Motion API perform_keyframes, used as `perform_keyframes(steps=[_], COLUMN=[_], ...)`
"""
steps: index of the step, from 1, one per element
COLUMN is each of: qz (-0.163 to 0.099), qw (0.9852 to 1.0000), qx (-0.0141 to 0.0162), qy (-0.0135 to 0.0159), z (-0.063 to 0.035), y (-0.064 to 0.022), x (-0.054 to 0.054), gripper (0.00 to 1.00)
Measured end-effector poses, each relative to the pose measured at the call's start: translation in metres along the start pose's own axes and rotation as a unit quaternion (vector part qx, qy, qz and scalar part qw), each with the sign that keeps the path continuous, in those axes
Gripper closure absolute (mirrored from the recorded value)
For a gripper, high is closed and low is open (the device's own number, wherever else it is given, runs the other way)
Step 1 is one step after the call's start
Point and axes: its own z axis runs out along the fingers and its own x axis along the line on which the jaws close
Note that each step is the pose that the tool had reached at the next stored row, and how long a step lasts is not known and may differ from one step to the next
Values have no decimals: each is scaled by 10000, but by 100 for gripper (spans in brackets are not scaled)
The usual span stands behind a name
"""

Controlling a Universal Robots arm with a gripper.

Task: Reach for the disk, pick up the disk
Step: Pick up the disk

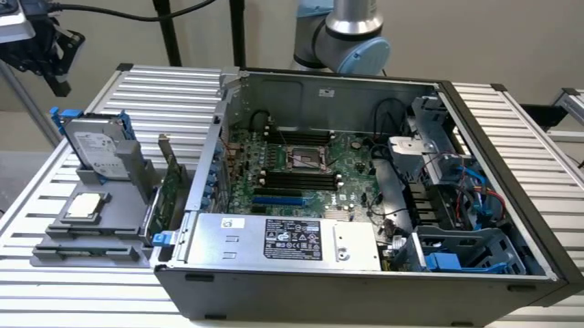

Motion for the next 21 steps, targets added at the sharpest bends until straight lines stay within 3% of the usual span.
perform_keyframes(steps=[2, 5, 11, 16, 21], qz=[0, -22, -561, -1014, -1461], qw=[10000, 10000, 9984, 9948, 9893], qx=[2, 4, 1, -1, -4], qy=[0, 0, 20, 37, 54], z=[0, 0, 1, 0, 0], y=[13, 13, 14, 14, 14], x=[66, 68, 70, 69, 69], gripper=[89, 89, 89, 89, 89])
